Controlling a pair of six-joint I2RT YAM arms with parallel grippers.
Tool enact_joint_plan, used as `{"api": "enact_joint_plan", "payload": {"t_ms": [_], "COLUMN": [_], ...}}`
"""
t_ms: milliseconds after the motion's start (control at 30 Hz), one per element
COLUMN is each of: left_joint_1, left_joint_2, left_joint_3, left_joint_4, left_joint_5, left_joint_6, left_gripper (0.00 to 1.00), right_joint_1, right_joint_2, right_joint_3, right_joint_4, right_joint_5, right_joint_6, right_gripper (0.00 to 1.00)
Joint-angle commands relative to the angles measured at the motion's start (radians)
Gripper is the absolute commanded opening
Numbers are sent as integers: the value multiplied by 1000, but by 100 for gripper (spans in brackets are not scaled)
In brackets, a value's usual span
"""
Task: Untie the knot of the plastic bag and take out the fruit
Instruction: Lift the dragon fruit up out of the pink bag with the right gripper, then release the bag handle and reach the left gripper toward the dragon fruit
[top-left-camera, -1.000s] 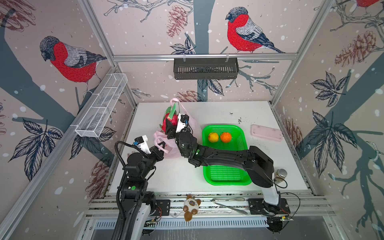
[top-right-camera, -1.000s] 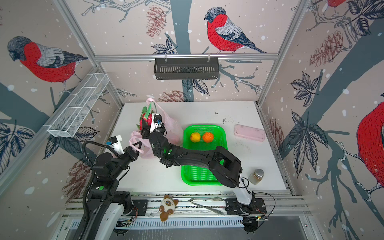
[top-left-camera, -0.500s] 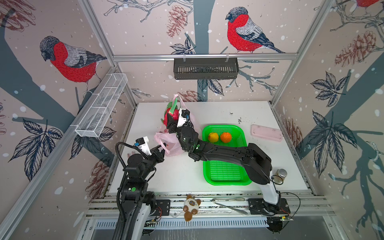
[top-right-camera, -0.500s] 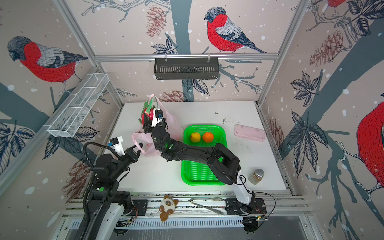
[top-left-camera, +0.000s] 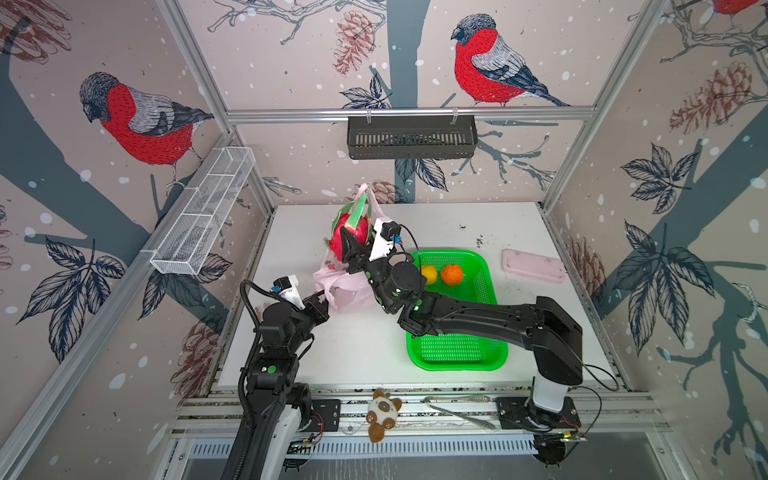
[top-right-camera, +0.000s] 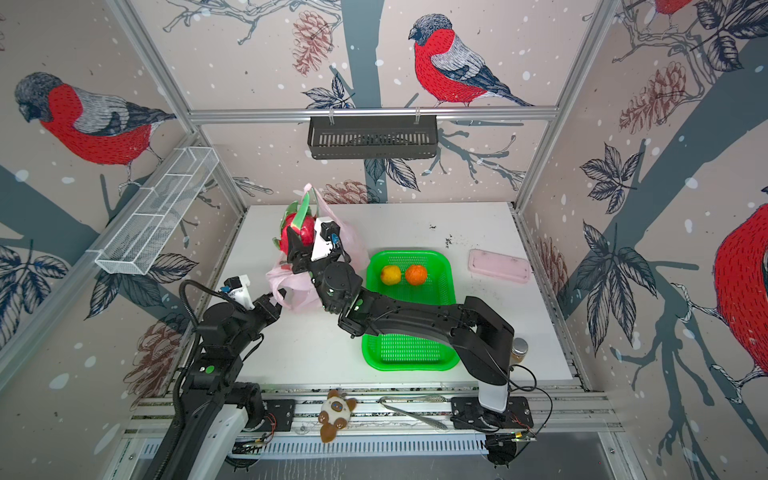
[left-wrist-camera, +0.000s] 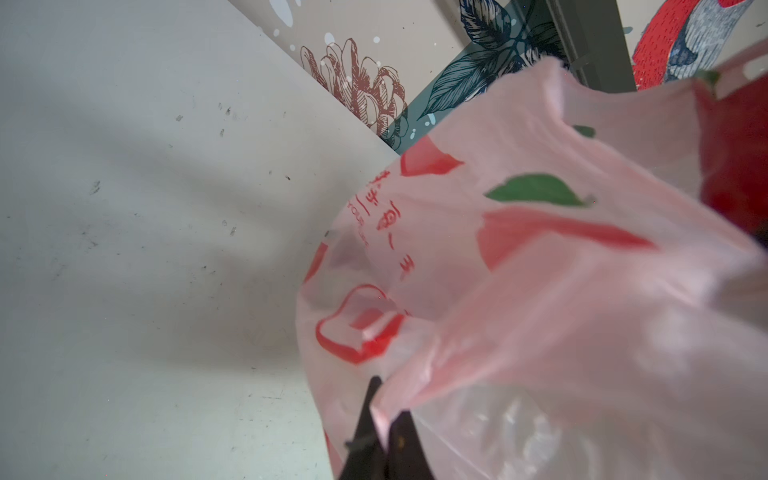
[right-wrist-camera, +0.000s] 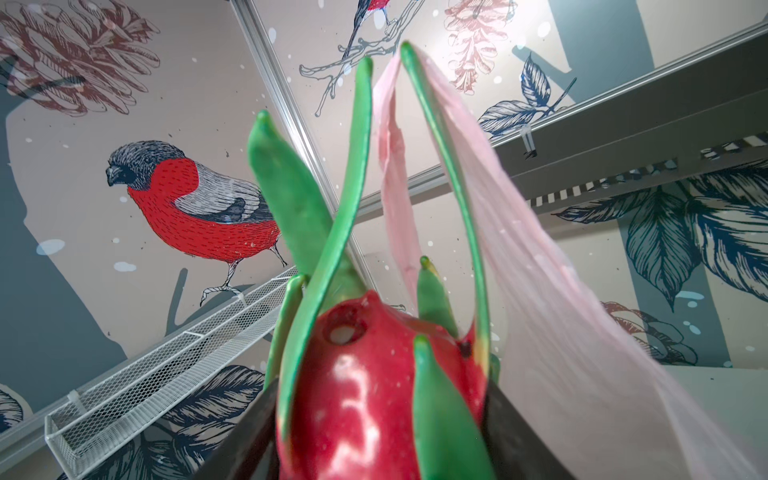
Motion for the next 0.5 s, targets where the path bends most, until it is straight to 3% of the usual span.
{"api": "enact_joint_plan", "payload": {"t_ms": [0,167,333,467], "left_joint_1": [-1,1,1,1], "left_joint_2": [19,31,29,32], "left_joint_3": [8,24,86,116], "left_joint_4": [73,87,-15,-78], "left_joint_5": [-44,-20,-17,12], "left_joint_6": [-1,-25,8,9], "left_gripper": [0,0,1,20], "right_joint_1": [7,2,-10,-34], "right_joint_2": [-42,-60,-62,-50], "right_joint_3": [-31,-60,-68,-58], "right_joint_4": [113,68,12,-27], "right_joint_5": [4,2,-33,-57], "right_joint_6": [0,22,46,65], "right_gripper": [16,16,16,16]}}
